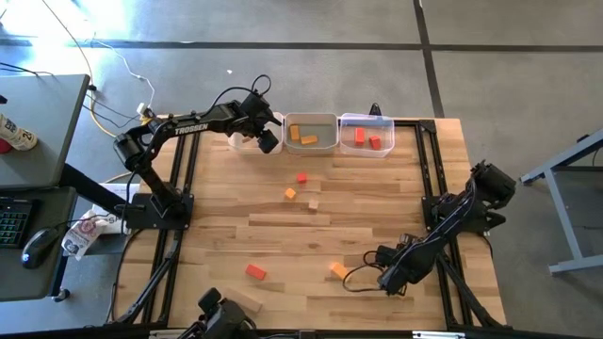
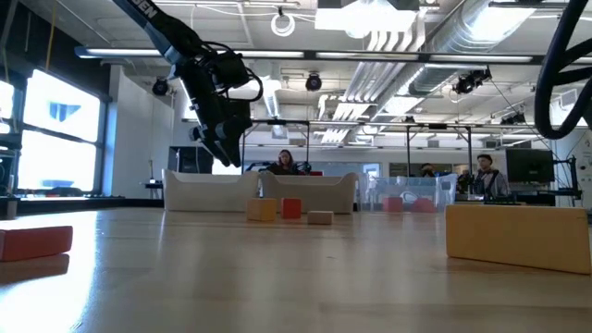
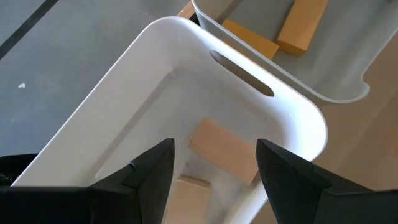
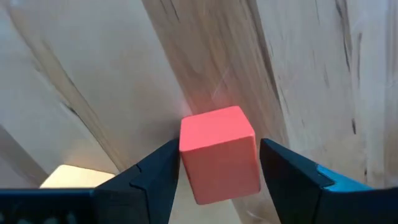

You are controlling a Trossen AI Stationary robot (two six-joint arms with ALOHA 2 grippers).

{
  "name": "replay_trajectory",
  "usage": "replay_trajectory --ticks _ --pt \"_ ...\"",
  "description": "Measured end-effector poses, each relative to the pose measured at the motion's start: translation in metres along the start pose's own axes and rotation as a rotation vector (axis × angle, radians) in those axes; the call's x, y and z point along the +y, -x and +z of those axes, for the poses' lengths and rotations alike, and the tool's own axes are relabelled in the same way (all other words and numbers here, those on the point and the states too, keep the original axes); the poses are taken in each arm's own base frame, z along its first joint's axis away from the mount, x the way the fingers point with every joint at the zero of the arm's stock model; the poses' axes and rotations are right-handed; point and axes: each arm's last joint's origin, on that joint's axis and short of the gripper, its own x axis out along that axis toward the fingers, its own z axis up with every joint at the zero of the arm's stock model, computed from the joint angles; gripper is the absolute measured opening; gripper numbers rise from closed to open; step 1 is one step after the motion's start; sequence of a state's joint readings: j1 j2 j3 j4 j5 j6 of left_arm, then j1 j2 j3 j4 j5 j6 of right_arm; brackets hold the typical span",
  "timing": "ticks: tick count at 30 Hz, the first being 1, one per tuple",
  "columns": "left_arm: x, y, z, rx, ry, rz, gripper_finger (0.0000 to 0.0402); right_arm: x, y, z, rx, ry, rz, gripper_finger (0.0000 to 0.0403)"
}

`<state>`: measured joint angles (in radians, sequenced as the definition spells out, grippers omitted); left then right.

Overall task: Sort & place blocks by color
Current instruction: Put the orange block into the transparent bin

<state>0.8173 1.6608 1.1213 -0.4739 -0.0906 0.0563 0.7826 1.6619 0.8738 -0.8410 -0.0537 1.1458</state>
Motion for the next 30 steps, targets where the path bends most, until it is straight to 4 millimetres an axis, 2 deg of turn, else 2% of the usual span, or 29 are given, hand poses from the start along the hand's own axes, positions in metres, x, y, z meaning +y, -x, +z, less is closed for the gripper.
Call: replay_trajectory --ticks 5,11,16,19,22,30 --pt "0.000 0.000 0.000 0.000 0.000 0.000 0.0213 -0.002 -0.002 0.002 0.008 -0.016 0.009 0.0193" --pt "0.000 0.000 0.000 0.000 0.000 -0.001 0.0213 -0.004 -0.001 0.008 0.028 -0.037 0.035 0.0107" --pt "0.000 0.000 0.000 0.001 -0.005 -0.001 0.0213 -0.007 -0.001 0.014 0.019 -0.063 0.033 0.0107" --pt "-0.002 0.000 -0.001 0.013 -0.044 -0.005 0.0213 -0.013 0.001 0.022 -0.062 -0.082 -0.012 0.0107" --pt "-0.007 0.001 -0.003 0.036 -0.087 -0.015 0.0213 -0.024 0.006 0.030 -0.140 -0.111 -0.066 0.0107" --pt "-0.030 0.004 -0.010 0.103 -0.183 -0.055 0.0213 -0.062 0.036 0.055 -0.323 -0.195 -0.143 0.0107"
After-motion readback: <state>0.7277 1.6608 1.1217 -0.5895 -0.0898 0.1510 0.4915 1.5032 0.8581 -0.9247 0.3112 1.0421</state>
